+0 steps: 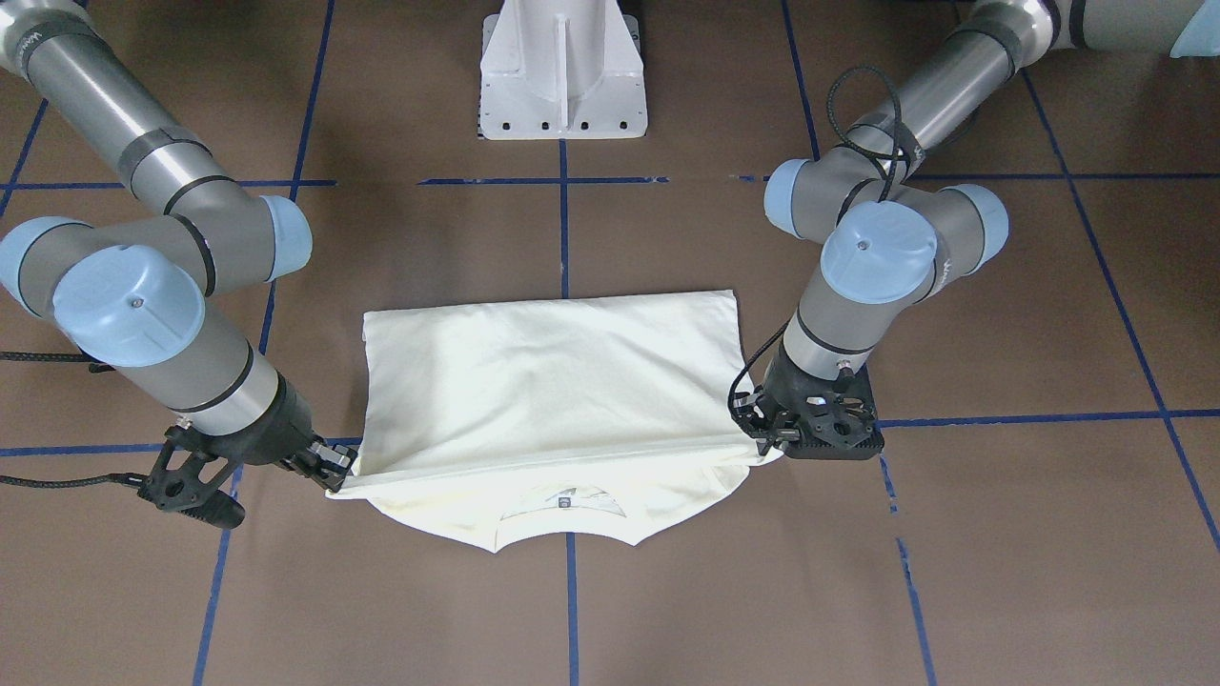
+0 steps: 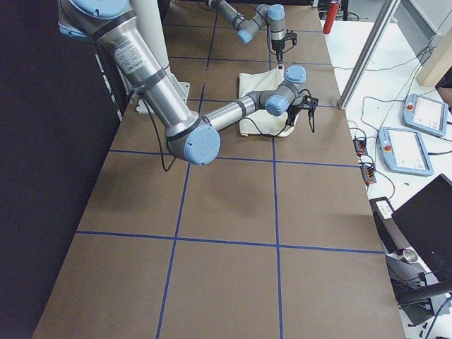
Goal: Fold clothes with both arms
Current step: 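Lay the hem over the collar edge and open both grippers, then move the right gripper to the folded shirt's near corner and grasp it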
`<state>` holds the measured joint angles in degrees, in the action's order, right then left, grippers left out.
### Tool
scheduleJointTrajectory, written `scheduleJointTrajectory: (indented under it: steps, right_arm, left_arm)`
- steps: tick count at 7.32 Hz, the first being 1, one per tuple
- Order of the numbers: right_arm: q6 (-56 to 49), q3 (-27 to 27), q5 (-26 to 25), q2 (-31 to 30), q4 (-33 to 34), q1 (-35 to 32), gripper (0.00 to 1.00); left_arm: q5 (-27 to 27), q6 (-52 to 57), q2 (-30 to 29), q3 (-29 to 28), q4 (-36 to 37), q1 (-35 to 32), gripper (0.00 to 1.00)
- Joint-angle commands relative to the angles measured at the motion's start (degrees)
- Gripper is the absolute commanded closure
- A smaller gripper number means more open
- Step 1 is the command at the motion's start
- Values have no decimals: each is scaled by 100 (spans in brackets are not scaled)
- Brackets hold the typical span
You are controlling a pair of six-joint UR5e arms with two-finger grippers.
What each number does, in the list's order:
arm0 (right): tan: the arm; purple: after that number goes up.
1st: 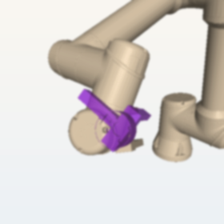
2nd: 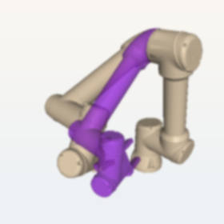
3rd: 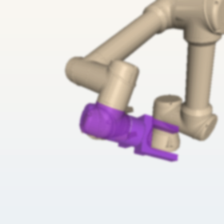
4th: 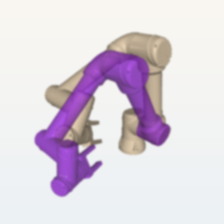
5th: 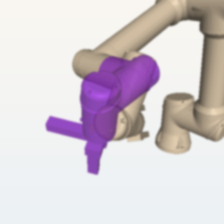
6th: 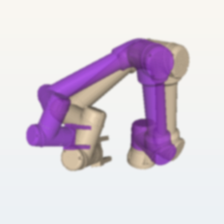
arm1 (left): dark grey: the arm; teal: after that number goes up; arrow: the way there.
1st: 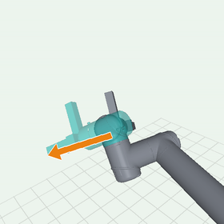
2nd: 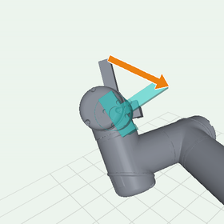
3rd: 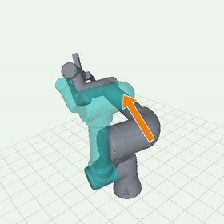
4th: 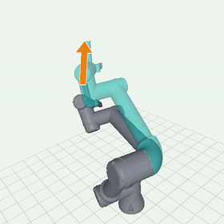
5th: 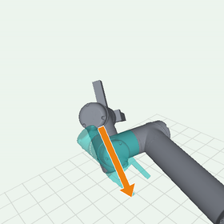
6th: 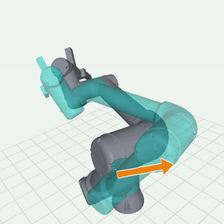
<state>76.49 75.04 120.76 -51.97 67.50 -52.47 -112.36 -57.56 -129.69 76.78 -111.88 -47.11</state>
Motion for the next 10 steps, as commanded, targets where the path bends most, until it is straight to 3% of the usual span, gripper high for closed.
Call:
scheduleJointTrajectory:
  steps: [1,2,3,6,8,9,10]
  right_arm:
    - [-3,19,9,20,-18,36,100]
    - [-12,19,9,-6,-27,36,50]
    - [-12,37,9,-15,-27,53,0]
    - [-381,272,70,-111,-9,0,0]
    - [-180,1690,-43,-993,279,331,0]
    - [-5,2333,-435,-1373,690,761,3]
    - [67,2514,-700,-1603,798,1061,2]
  left_arm:
    - [3,-36,-73,-5,17,26,100]
    - [21,-28,-56,-14,17,26,45]
    - [30,-10,-56,-23,17,44,0]
    - [30,34,-65,-14,51,35,0]
    - [12,-1,-56,257,113,35,0]
    - [3,-27,-39,424,244,27,0]
    - [3,-28,-21,599,437,26,0]
